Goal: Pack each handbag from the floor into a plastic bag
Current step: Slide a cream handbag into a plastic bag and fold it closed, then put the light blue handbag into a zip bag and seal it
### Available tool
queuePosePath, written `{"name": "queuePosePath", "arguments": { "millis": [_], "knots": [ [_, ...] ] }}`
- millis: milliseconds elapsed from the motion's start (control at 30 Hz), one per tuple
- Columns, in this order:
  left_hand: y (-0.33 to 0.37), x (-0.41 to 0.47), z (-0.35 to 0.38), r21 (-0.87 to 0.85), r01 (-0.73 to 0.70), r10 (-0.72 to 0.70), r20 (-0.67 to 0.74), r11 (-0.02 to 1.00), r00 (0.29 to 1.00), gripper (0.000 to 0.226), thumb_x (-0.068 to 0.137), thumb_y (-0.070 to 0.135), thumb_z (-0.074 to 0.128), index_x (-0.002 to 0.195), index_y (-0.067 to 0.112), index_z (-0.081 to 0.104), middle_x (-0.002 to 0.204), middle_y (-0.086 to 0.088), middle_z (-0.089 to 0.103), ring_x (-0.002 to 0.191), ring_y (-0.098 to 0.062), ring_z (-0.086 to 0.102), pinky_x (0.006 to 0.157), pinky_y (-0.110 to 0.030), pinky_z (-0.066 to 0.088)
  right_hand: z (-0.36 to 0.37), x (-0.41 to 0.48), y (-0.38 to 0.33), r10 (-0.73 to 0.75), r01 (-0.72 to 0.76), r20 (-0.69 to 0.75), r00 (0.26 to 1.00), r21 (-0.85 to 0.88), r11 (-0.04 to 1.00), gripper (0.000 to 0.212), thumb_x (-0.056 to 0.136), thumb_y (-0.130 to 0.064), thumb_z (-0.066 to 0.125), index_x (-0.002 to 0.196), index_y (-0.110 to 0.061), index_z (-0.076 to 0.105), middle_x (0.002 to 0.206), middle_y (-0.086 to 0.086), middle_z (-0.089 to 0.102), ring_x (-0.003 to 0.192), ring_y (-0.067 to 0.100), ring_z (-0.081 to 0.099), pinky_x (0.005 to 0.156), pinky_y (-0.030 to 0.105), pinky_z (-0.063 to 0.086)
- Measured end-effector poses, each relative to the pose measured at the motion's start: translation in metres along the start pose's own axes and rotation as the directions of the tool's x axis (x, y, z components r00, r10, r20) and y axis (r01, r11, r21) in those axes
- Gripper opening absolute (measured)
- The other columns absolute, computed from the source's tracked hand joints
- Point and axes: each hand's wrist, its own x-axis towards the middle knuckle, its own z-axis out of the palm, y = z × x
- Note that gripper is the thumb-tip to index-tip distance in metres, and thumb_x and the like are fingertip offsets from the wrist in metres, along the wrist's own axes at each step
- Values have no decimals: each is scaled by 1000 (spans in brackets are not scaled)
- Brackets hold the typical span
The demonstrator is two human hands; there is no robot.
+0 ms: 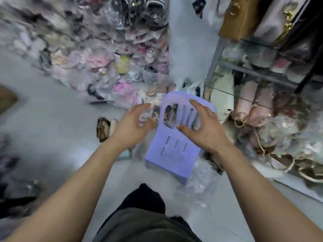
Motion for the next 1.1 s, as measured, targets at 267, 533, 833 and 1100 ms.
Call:
{"name": "queuePosePath", "arguments": {
  "millis": [267, 533, 833, 1100],
  "knots": [
    [-122, -45, -81, 2, 323, -319, -161, 946, 934, 44, 95, 24, 61, 139, 20, 54, 136, 2, 53, 125, -14, 48, 97, -16, 32, 115, 71, -88, -146, 146, 226, 963, 15, 989, 84, 87, -56, 71, 157, -33, 32, 157, 2, 42, 145, 24, 38, 115, 45, 38],
    [-260, -13, -142, -58, 465, -468, -157, 883, 870, 44, 98, 28, 59, 141, 24, 52, 141, 2, 50, 127, -12, 49, 99, -16, 32, 259, 172, -177, -134, 170, 367, 920, -66, 983, 78, 85, -54, 69, 153, -30, 39, 149, 10, 50, 137, 34, 46, 112, 46, 39],
    [-441, 40, -80, -128, 660, -670, -57, 740, 740, 42, 98, 32, 56, 139, 25, 52, 142, 0, 48, 127, -16, 50, 99, -22, 37, 456, 234, -123, 71, 13, 531, 844, -153, 988, 74, 87, -45, 69, 153, -32, 39, 138, 11, 55, 129, 33, 51, 109, 41, 42],
    [-647, 65, 106, -186, 807, -828, -97, 560, 552, 41, 98, 36, 56, 137, 24, 52, 138, -7, 50, 120, -22, 55, 91, -25, 39, 667, 259, 44, 200, -129, 476, 857, -178, 975, 75, 89, -44, 69, 153, -34, 30, 135, 12, 53, 127, 32, 52, 106, 40, 43]
  ]
}}
